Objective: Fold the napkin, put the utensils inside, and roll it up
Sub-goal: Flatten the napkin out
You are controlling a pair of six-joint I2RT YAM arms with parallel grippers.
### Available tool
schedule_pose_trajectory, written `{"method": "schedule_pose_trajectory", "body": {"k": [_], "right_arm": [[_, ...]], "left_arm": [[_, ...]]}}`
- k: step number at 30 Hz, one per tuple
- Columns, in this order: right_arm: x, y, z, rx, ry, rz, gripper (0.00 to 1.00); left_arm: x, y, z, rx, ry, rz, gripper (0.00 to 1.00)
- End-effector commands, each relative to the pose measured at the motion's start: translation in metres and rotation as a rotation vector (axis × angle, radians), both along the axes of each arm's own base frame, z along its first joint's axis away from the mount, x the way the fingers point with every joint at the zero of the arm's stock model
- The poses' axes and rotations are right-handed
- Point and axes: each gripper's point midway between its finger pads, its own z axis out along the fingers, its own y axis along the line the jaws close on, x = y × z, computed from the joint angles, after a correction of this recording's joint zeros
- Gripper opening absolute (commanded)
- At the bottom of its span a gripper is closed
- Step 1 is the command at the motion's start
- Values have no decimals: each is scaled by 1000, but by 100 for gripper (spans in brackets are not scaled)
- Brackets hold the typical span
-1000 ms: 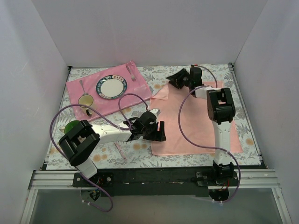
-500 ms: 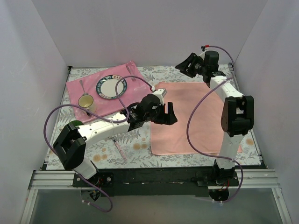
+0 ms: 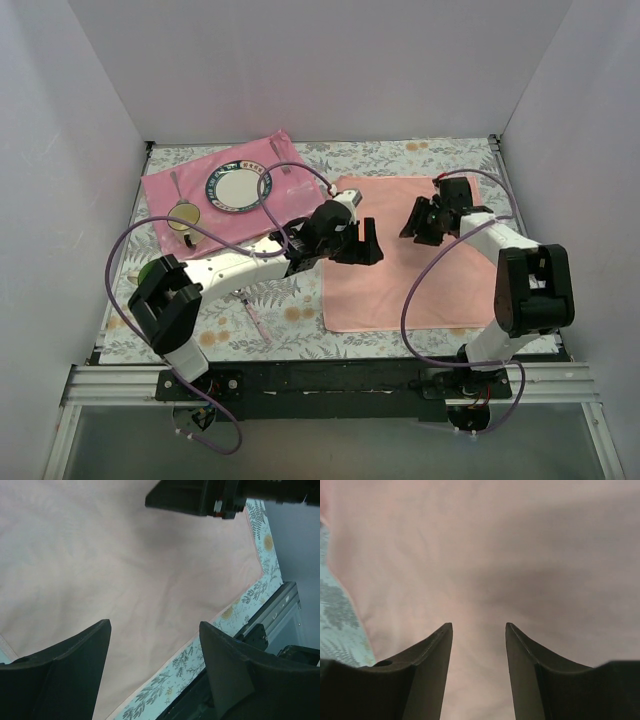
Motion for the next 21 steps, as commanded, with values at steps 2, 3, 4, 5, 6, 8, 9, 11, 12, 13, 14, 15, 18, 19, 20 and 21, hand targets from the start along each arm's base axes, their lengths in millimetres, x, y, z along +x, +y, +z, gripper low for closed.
{"method": "schedule_pose_trajectory", "body": {"k": [2, 3, 4, 5, 6, 8, 9, 11, 12, 13, 14, 15, 18, 19, 20, 21], "right_arm": [[-29, -42, -13, -183, 1, -88, 54], [-38, -44, -20, -190, 19, -93, 54], [-43, -48, -18, -201, 15, -111, 54], [-46, -49, -19, -201, 14, -114, 53], [-51, -57, -23, -229, 22, -136, 53], [-56, -68, -23, -269, 16, -173, 53], [-60, -74, -25, -280, 22, -192, 53], [-70, -83, -34, -292, 45, -214, 53], [-74, -90, -38, -286, 63, -235, 53], [-82, -92, -47, -276, 98, -236, 53], [-88, -96, -51, -272, 130, -245, 53], [-92, -108, -55, -267, 153, -283, 53], [-106, -126, -66, -242, 202, -329, 53], [-109, -130, -66, -233, 209, -341, 53], [-114, -135, -69, -235, 219, -353, 53], [-118, -142, -69, -233, 228, -376, 53]], "left_arm": [[-7, -7, -23, -17, 51, -24, 69], [-9, -7, -30, -17, 62, -29, 68], [-9, -9, -34, -25, 56, -31, 68], [-13, -5, -48, -8, 74, -29, 68], [-14, -4, -54, -3, 80, -28, 68], [-19, 0, -73, 28, 102, -30, 68], [-21, 1, -79, 37, 111, -30, 67], [-25, 3, -92, 58, 133, -28, 67], [-26, 0, -94, 49, 125, -36, 67], [-26, -1, -96, 50, 124, -34, 67], [-27, 0, -102, 57, 132, -34, 67], [-30, -1, -105, 63, 138, -41, 67], [-37, -5, -114, 67, 162, -57, 67], [-40, -6, -115, 66, 166, -66, 67], [-43, -8, -117, 66, 168, -72, 67], [-48, -11, -120, 73, 170, -86, 67]]}}
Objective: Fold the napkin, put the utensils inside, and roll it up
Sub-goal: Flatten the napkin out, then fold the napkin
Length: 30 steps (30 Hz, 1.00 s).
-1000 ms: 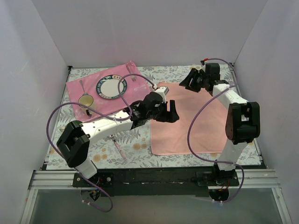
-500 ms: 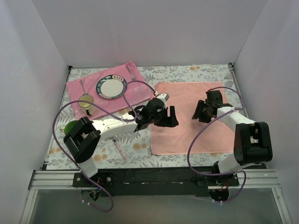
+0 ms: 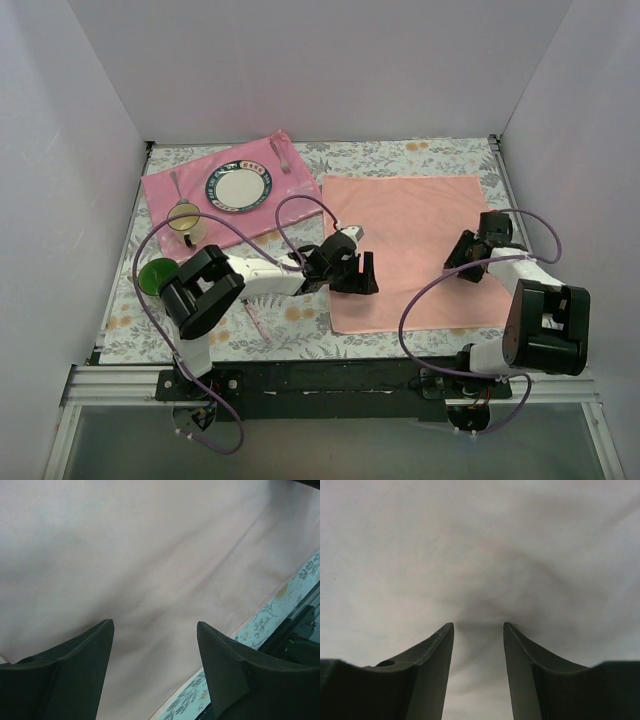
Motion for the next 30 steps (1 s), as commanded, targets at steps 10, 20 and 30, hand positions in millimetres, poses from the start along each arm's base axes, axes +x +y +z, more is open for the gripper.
{"method": "schedule_pose_trajectory", "body": {"k": [10, 20, 30], "right_arm": [[-15, -4, 42, -40, -73, 133, 54], [-46, 129, 93, -69, -227, 574, 68], [-180, 252, 64, -259, -118, 1310, 65]], "left_arm": [[5, -21, 70, 4, -142, -46, 72], [65, 84, 241, -158, -398, 389, 82], [69, 215, 284, -141, -541, 712, 91]]}}
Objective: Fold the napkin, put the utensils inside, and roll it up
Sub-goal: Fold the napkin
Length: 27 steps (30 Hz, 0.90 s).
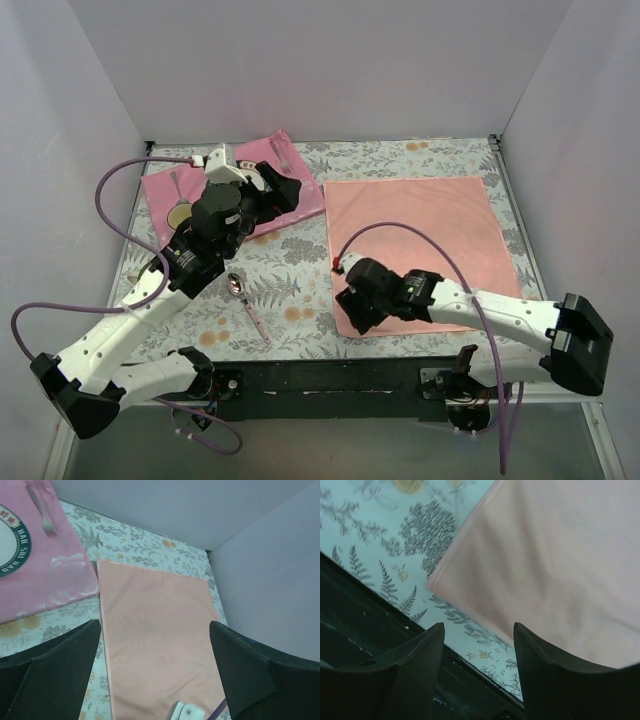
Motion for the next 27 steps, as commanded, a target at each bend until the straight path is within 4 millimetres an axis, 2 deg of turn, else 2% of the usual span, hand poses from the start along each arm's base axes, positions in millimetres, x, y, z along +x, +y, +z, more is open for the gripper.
{"method": "schedule_pose_trajectory", "body": {"k": [1, 2, 4, 6, 12, 16, 19, 27], "right_arm": [[-38, 22, -8, -121, -33, 204, 63], [-42, 27, -11, -134, -32, 228, 57], [-47, 36, -21, -187, -34, 258, 53], [-52, 42, -26, -224, -40, 303, 53], [-39, 66, -34, -245, -111, 319, 55], [-28, 68, -40, -289, -156, 300, 55], [-28, 72, -44, -292, -156, 318, 54], [-28, 65, -47, -304, -160, 305, 38]], "left_arm": [[-3, 32, -26, 80, 49, 108, 91], [-4, 34, -28, 76, 47, 110, 91], [-6, 34, -31, 64, 60, 107, 91], [-7, 31, -38, 69, 76, 95, 91], [-11, 28, -44, 55, 100, 69, 91], [-12, 29, -39, 53, 91, 70, 92], [-13, 31, -38, 58, 86, 71, 92], [-11, 31, -40, 61, 85, 75, 92]]}}
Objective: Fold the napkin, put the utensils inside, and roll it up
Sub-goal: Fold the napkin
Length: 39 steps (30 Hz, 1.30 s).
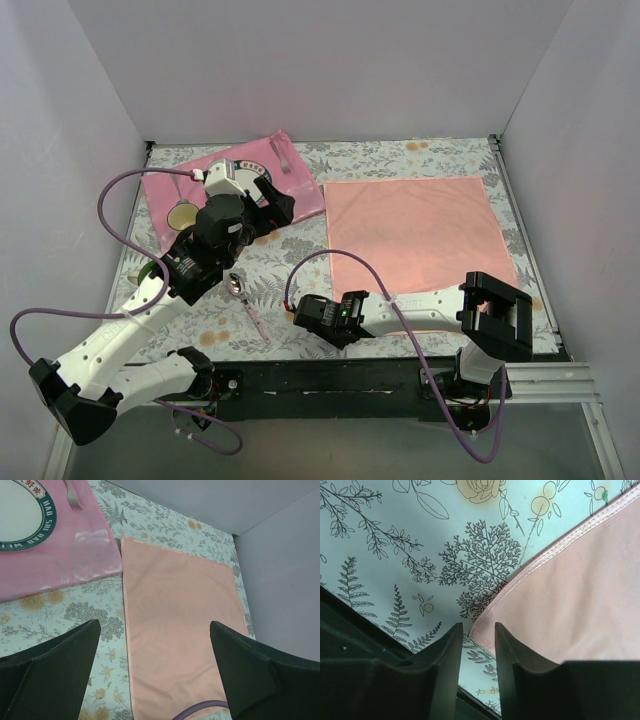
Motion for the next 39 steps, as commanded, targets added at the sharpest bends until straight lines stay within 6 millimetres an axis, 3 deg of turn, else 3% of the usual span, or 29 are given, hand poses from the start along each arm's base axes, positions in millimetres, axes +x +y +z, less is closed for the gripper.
{"method": "schedule_pose_trajectory", "body": {"k": [1, 3, 5, 10, 17, 19, 20, 22, 23, 26, 28, 29, 30, 32, 34, 35, 36, 39], "right_arm": [[9, 10, 13, 44, -60, -13, 35], [10, 11, 16, 51, -69, -22, 21], [16, 7, 22, 48, -106, -66, 2], [65, -30, 63, 14, -377, -282, 1], [158, -122, 100, 18, -530, -679, 1], [185, -134, 114, 54, -598, -709, 1], [201, -155, 119, 46, -623, -774, 1], [222, -170, 125, 52, -648, -819, 1], [237, -190, 127, 35, -654, -868, 1], [268, -209, 131, 14, -672, -897, 1], [283, -215, 124, -5, -669, -911, 1], [296, -223, 131, 17, -678, -946, 1], [303, -226, 121, 5, -653, -952, 1], [321, -233, 127, 27, -655, -984, 1], [335, -245, 119, -12, -647, -997, 1], [345, -247, 126, 0, -660, -1013, 1], [349, -251, 115, -27, -633, -1017, 1], [368, -266, 115, -33, -640, -1056, 1]], "left_arm": [[-2, 6, 1, 0, -8, 7, 92], [-2, 4, -1, 1, -4, 3, 92], [-1, 3, 1, -1, -5, -2, 92], [-1, 4, 6, -3, -18, 1, 92], [-1, -8, 8, -25, -8, -46, 92], [-2, -14, 5, -38, 0, -74, 92], [-3, -17, 0, -39, 11, -84, 92], [-5, -24, -2, -57, 21, -120, 91], [-6, -28, -5, -60, 31, -136, 91], [-11, -40, -4, -70, 36, -207, 91], [-11, -43, -2, -53, 27, -228, 92], [-9, -43, -1, -20, 9, -241, 93], [-8, -44, 1, -5, 1, -248, 94], [-5, -43, 2, 48, -23, -261, 94], [-4, -43, 7, 80, -46, -257, 95], [-4, -43, 7, 105, -57, -245, 95], [-4, -42, 8, 136, -72, -246, 95], [-4, -41, 9, 183, -93, -241, 95]]}}
